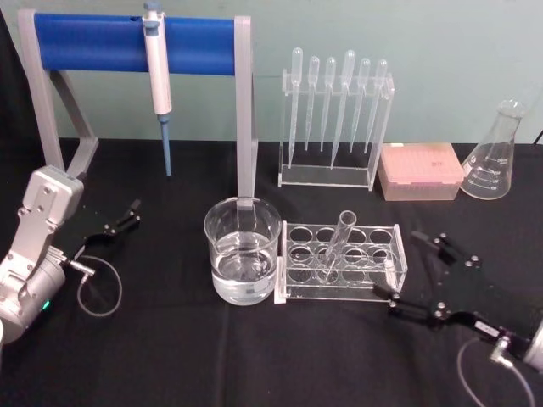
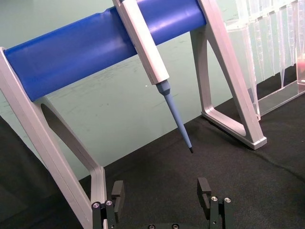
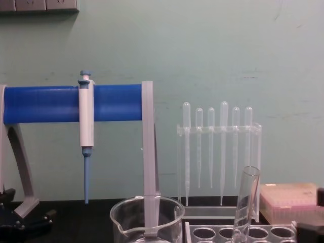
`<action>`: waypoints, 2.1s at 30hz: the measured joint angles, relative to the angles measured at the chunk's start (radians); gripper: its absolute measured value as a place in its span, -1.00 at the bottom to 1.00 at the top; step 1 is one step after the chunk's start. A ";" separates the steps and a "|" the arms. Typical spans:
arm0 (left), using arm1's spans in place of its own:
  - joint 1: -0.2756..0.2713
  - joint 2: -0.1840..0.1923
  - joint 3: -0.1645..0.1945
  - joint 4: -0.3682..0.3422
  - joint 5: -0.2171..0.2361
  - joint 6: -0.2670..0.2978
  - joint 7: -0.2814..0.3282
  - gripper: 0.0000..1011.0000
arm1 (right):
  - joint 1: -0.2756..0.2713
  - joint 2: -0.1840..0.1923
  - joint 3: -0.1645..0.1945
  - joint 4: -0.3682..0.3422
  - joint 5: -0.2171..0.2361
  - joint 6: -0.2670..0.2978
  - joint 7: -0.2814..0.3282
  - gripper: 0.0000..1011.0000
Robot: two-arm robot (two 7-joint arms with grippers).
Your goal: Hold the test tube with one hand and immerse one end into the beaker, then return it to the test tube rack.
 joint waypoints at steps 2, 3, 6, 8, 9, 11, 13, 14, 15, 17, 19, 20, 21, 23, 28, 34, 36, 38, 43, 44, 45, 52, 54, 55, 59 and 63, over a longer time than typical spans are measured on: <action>0.000 0.000 0.000 0.000 0.000 0.000 0.000 0.98 | 0.013 -0.015 -0.014 -0.001 -0.019 0.011 0.003 0.98; 0.000 0.000 0.000 0.000 0.000 0.000 0.000 0.98 | 0.020 -0.022 -0.020 -0.001 -0.024 0.015 0.004 0.98; 0.000 0.000 0.000 0.000 0.000 0.000 0.000 0.98 | 0.045 -0.048 -0.037 0.003 -0.045 0.031 0.007 0.98; 0.000 0.000 0.000 0.000 0.000 0.000 0.000 0.98 | 0.060 -0.063 -0.046 0.009 -0.056 0.038 0.007 0.98; 0.000 0.000 0.000 0.000 0.000 0.000 0.000 0.98 | 0.074 -0.077 -0.054 0.016 -0.069 0.046 0.007 0.98; 0.000 0.000 0.000 0.000 0.000 0.000 0.000 0.98 | 0.087 -0.091 -0.060 0.023 -0.080 0.052 0.007 0.98; 0.000 0.000 0.000 0.000 0.000 0.000 0.000 0.98 | 0.104 -0.111 -0.067 0.035 -0.095 0.061 0.004 0.98; 0.000 0.000 0.000 0.000 0.000 0.000 0.000 0.98 | 0.115 -0.125 -0.071 0.042 -0.104 0.068 0.001 0.98; 0.000 0.000 0.000 0.000 0.000 0.000 0.000 0.98 | 0.119 -0.130 -0.072 0.046 -0.107 0.072 0.000 0.98; 0.000 0.000 0.000 0.000 0.000 0.000 0.000 0.98 | 0.127 -0.142 -0.075 0.054 -0.112 0.079 -0.001 0.98; 0.000 0.000 0.000 0.000 0.000 0.000 0.000 0.98 | 0.141 -0.159 -0.081 0.067 -0.119 0.088 0.000 0.98; 0.000 0.000 0.000 0.000 0.000 0.000 0.000 0.98 | 0.146 -0.164 -0.083 0.071 -0.122 0.091 0.000 0.98; 0.000 0.000 0.000 0.000 0.000 0.000 0.000 0.98 | 0.151 -0.169 -0.085 0.075 -0.126 0.094 0.000 0.98; 0.000 0.000 0.000 0.000 0.000 0.000 0.000 0.98 | 0.164 -0.185 -0.089 0.087 -0.135 0.101 0.000 0.98; 0.000 0.000 0.000 0.000 0.000 0.000 0.000 0.98 | 0.192 -0.213 -0.092 0.116 -0.151 0.112 0.001 0.98; 0.000 0.000 0.000 0.000 0.000 0.000 0.000 0.98 | 0.215 -0.234 -0.092 0.138 -0.155 0.124 0.006 0.98; 0.000 0.000 0.000 0.000 0.000 0.000 0.000 0.98 | 0.221 -0.238 -0.093 0.142 -0.156 0.126 0.008 0.98; 0.000 0.000 0.000 0.000 0.000 0.000 0.000 0.98 | 0.220 -0.238 -0.093 0.142 -0.156 0.126 0.008 0.98; 0.000 0.000 0.000 0.000 0.000 0.000 0.000 0.98 | 0.219 -0.237 -0.093 0.142 -0.156 0.126 0.008 0.98; 0.000 0.000 0.000 0.000 0.000 0.000 0.000 0.98 | 0.219 -0.237 -0.093 0.141 -0.156 0.126 0.008 0.98; 0.000 0.000 0.000 0.000 0.000 0.000 0.000 0.98 | 0.219 -0.237 -0.093 0.141 -0.156 0.126 0.008 0.95; 0.000 0.000 0.000 0.000 0.000 0.000 0.000 0.98 | 0.217 -0.236 -0.092 0.140 -0.156 0.125 0.008 0.68; 0.000 0.000 0.000 0.000 0.000 0.000 0.000 0.98 | 0.217 -0.236 -0.092 0.139 -0.156 0.125 0.008 0.53; 0.000 0.000 0.000 0.000 0.000 0.000 0.000 0.98 | 0.217 -0.236 -0.092 0.139 -0.156 0.125 0.008 0.50; 0.000 0.000 0.000 0.000 0.000 0.000 0.000 0.98 | 0.217 -0.236 -0.092 0.139 -0.156 0.124 0.008 0.27; 0.000 0.000 0.000 0.000 0.000 0.000 0.000 0.98 | 0.216 -0.235 -0.092 0.138 -0.156 0.124 0.008 -0.05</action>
